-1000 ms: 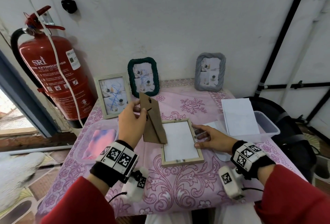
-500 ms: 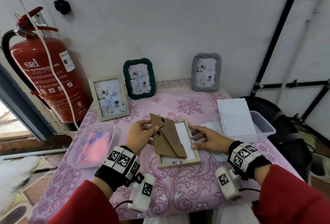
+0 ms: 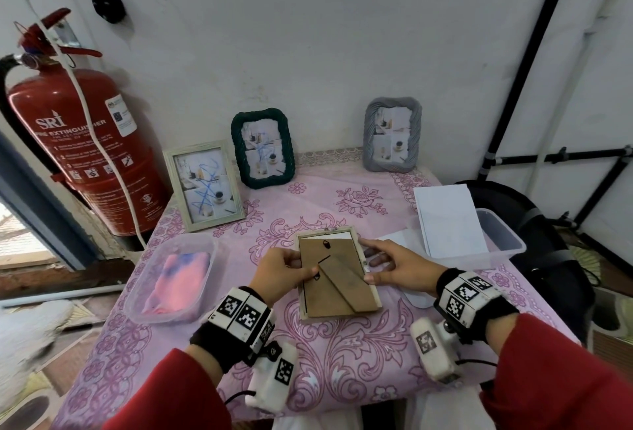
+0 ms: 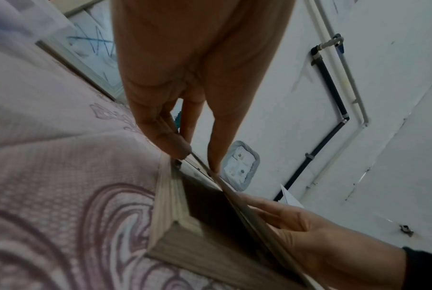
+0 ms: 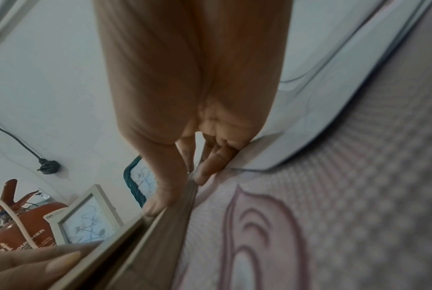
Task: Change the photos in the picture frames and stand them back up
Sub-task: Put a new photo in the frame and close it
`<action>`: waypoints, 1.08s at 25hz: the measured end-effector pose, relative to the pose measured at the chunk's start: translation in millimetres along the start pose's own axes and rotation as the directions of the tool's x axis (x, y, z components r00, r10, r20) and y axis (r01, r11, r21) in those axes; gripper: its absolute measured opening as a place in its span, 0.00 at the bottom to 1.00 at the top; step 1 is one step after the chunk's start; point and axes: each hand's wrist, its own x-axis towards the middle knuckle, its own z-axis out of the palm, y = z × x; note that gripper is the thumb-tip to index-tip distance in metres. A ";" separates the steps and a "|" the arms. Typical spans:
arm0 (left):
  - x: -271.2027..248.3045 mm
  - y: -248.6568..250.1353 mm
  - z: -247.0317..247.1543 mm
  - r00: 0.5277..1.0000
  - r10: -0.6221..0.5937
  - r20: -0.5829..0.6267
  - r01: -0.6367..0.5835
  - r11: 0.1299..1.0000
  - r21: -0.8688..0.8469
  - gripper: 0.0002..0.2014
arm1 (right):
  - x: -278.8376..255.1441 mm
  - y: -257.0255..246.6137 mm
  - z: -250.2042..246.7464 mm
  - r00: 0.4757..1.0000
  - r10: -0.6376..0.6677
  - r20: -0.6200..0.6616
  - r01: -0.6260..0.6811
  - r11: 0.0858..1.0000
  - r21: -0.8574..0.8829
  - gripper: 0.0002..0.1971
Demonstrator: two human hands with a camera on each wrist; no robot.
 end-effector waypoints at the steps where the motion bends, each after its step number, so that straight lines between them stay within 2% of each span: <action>1: -0.1 -1.4 0.7 1.000 0.012 -0.001 -0.012 0.999 0.051 0.15 | 0.0 0.5 0.0 1.000 -0.002 -0.002 0.002 1.000 -0.008 0.40; 3: 0.3 -3.8 0.8 0.999 0.048 -0.021 -0.042 0.974 0.221 0.18 | 0.0 1.4 -0.3 1.000 -0.003 -0.005 0.003 1.000 -0.011 0.40; 5: 1.9 -6.3 -1.1 0.998 0.064 -0.028 -0.051 0.940 0.337 0.26 | 0.3 2.4 -0.7 1.000 -0.006 -0.006 0.006 1.000 -0.004 0.39; 7: 2.4 -8.1 -3.9 0.998 0.058 -0.016 -0.050 0.949 0.311 0.35 | 0.7 2.7 -0.7 1.000 -0.010 -0.004 0.010 1.000 0.004 0.38; 9: 3.0 -9.3 -6.6 0.999 0.043 0.011 -0.044 0.959 0.279 0.40 | 1.3 2.5 0.2 1.000 -0.006 -0.005 0.006 0.999 0.034 0.39; 11: 4.0 -10.2 -8.0 0.997 0.019 0.077 -0.043 0.949 0.313 0.42 | 1.4 3.2 1.2 1.000 0.008 -0.003 -0.008 0.997 0.076 0.42; 13: 4.8 -10.5 -9.3 0.993 0.004 0.117 -0.043 0.943 0.330 0.44 | 1.2 4.3 1.2 1.000 0.015 0.012 -0.015 1.000 0.022 0.47; 17: 5.2 -10.2 -8.7 0.994 0.033 0.109 -0.071 0.927 0.369 0.45 | 0.8 4.1 1.9 0.999 0.013 0.041 -0.008 0.995 -0.103 0.52; 23: 8.0 -9.4 -5.6 0.995 0.063 0.073 -0.088 0.905 0.415 0.42 | 0.0 -5.0 4.9 0.999 0.013 -0.034 -0.014 0.998 -0.057 0.42; 27: 9.4 -11.6 -10.4 0.990 0.053 0.133 -0.106 0.896 0.432 0.45 | -3.4 -10.6 6.6 0.999 0.023 -0.041 -0.026 0.997 -0.066 0.41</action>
